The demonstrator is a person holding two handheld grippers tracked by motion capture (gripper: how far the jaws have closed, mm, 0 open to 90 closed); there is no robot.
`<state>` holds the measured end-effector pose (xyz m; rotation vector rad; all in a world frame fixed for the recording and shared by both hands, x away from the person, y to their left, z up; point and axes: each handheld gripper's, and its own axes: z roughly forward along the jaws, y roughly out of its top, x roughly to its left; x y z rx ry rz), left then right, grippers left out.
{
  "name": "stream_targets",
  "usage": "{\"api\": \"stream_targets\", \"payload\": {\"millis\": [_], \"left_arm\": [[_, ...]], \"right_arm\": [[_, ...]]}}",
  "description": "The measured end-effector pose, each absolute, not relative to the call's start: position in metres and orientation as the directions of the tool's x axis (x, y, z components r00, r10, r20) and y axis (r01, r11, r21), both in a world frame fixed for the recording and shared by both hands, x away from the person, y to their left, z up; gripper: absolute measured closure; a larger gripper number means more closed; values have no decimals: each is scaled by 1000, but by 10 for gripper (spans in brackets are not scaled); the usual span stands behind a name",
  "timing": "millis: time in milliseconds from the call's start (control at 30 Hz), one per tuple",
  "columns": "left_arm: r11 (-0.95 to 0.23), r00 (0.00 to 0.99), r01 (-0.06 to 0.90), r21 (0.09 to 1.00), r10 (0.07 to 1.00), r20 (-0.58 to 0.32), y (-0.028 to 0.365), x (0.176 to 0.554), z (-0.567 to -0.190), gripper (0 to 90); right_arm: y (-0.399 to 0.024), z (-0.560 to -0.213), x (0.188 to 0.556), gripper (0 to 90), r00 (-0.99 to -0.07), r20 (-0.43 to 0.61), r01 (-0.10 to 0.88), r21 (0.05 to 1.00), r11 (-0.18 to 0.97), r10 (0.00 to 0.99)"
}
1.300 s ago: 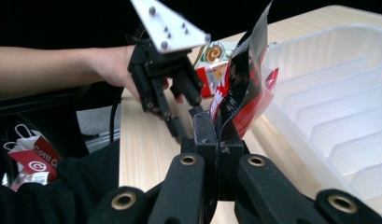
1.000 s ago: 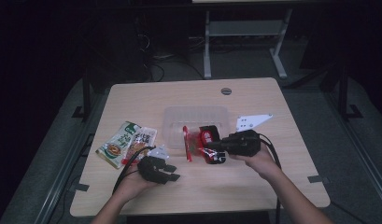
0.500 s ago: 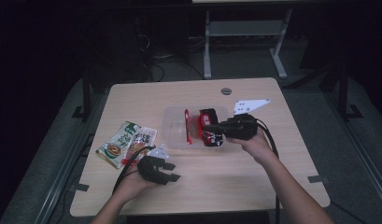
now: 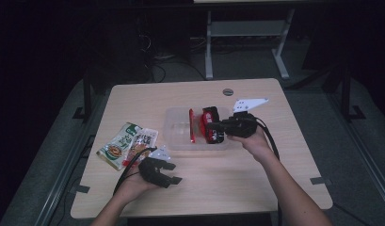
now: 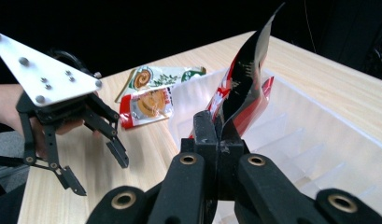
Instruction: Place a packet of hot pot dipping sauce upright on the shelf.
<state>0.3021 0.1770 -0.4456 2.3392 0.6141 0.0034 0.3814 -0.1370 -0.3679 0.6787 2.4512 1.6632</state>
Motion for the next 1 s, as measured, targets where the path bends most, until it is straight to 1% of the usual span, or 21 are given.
{"api": "stream_targets", "payload": {"millis": [267,400,767,1000], "left_arm": [[-648,893,414,639,426,-147,179,300,-446,353],[-635,884,431,642,439,-159,181,296,-446,345],[-629,877,436,643,456,-149,189,284,-448,335],[-629,874,439,642,465,-142,195,275,-449,334]], "right_arm": [[-132,-372,385,900,-896,171,312,898,309,409],[-129,-375,388,900,-897,175,315,898,308,406],[-121,-380,401,900,-894,192,334,888,317,404],[-113,-386,410,899,-896,178,329,882,337,407]]}}
